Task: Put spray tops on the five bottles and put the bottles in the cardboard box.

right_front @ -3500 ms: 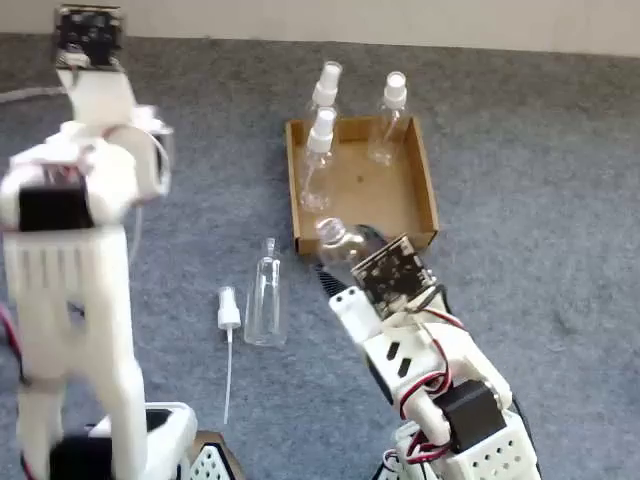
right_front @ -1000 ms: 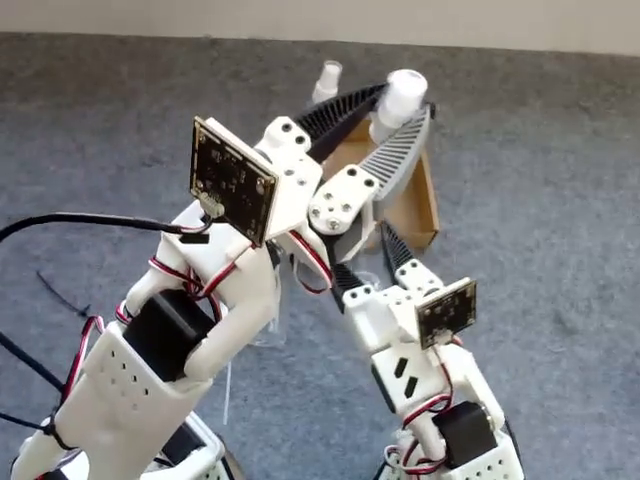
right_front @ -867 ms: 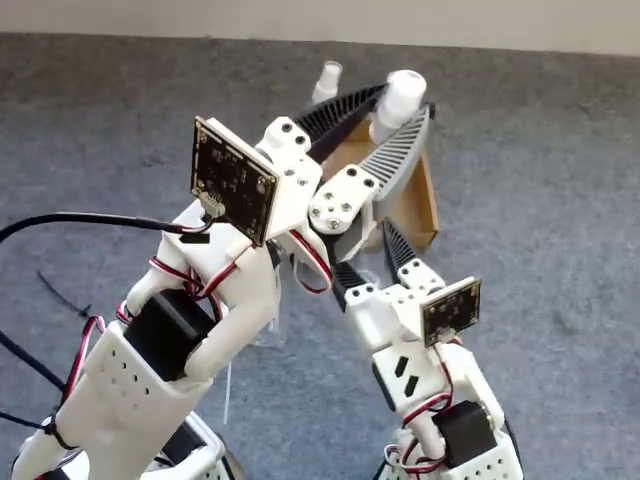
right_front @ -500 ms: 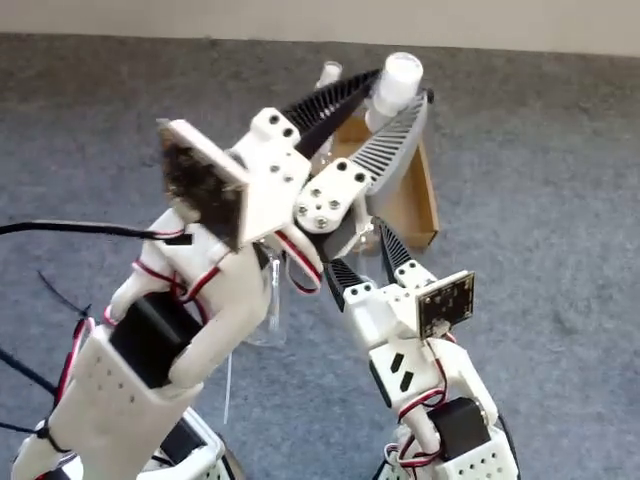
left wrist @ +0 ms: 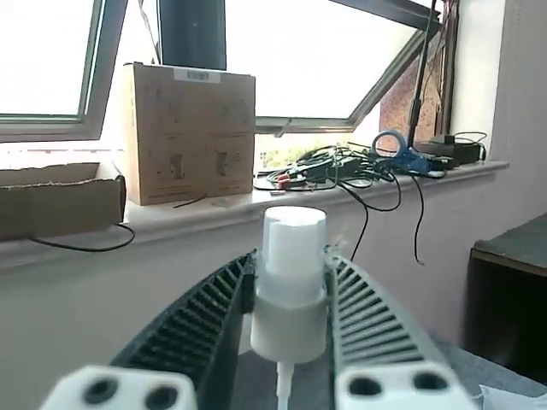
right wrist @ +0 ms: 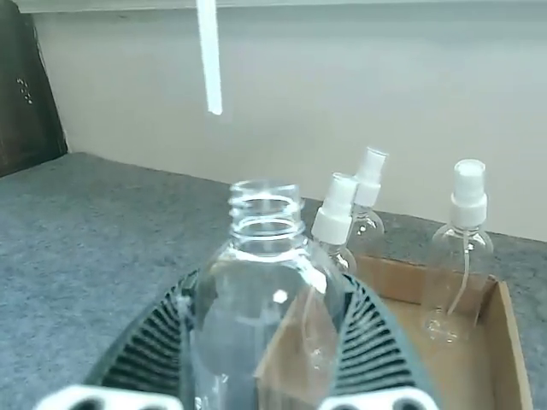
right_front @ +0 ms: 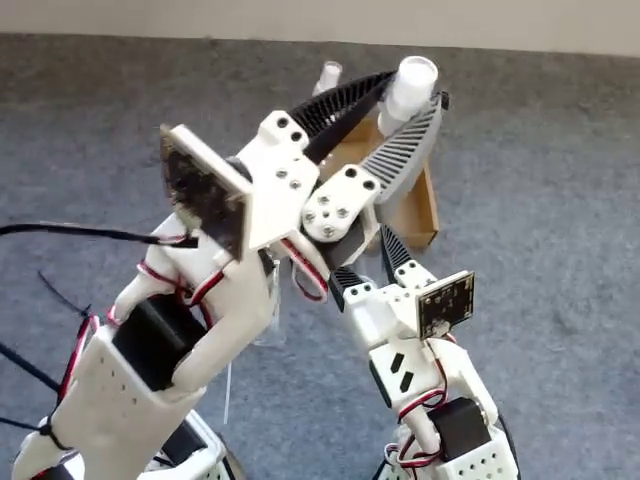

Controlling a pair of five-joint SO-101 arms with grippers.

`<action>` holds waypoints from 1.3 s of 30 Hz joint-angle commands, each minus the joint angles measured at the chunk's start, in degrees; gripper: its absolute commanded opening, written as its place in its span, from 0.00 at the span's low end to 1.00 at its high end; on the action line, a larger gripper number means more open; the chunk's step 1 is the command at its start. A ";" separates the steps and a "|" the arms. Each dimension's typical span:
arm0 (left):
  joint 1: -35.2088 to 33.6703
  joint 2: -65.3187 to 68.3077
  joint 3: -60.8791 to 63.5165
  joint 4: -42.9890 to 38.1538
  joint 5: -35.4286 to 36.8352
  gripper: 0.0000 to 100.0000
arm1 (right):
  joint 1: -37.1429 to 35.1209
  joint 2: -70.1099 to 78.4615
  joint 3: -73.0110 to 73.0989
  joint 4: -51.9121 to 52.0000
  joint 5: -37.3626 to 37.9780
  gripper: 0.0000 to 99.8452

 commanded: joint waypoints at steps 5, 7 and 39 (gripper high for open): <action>0.75 7.34 -1.54 -0.26 0.70 0.00 | 0.66 -0.57 -0.48 -1.45 -0.44 0.00; 0.66 7.69 -1.54 -0.18 2.73 0.00 | 0.66 -0.57 -0.48 -1.45 -0.44 0.00; -12.53 6.90 7.16 0.18 4.31 0.00 | 0.84 -0.66 -0.57 -1.27 -0.44 0.00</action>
